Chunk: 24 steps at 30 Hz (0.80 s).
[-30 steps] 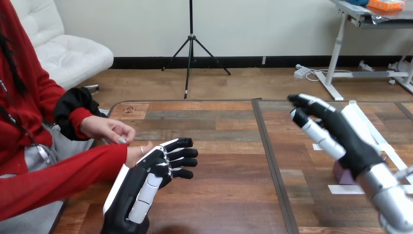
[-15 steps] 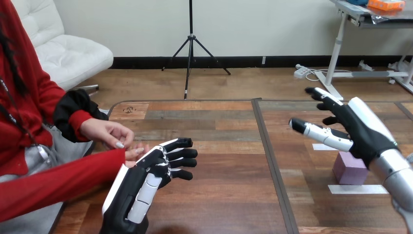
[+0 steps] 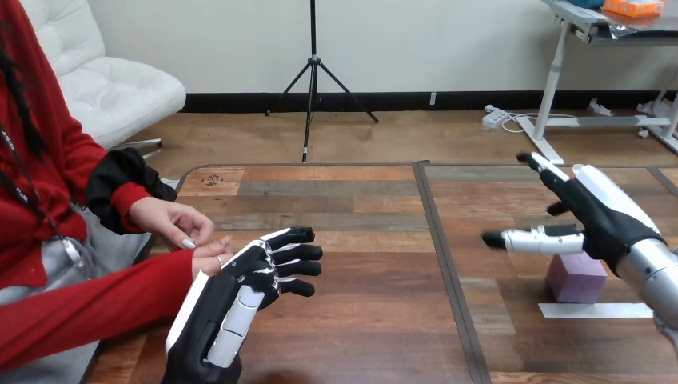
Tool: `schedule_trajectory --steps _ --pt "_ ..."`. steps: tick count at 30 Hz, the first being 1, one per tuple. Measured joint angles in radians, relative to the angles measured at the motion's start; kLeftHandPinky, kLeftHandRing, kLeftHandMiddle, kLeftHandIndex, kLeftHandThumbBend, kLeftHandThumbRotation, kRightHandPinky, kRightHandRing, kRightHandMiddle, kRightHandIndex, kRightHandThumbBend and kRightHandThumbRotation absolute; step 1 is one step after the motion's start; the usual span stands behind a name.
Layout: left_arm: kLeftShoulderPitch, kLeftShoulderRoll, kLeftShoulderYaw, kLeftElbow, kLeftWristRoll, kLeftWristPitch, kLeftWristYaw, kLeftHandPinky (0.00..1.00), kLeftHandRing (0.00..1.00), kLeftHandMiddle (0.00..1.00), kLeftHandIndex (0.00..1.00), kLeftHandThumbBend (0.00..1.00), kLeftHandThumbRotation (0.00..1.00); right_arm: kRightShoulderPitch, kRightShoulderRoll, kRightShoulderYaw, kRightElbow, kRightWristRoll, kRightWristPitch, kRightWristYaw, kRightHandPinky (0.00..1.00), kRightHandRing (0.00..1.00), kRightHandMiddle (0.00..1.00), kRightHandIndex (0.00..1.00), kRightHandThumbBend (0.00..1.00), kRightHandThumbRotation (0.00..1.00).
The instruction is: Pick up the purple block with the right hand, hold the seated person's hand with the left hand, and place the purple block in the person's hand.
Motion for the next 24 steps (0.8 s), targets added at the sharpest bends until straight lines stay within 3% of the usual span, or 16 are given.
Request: schedule_trajectory --steps 24 --pt "0.012 0.009 -0.001 0.0 -0.02 -0.001 -0.011 0.62 0.69 0.71 0.75 0.8 0.92 -0.085 -0.06 0.07 0.153 -0.045 0.03 0.101 0.97 1.0 1.0 1.0 1.0 0.2"
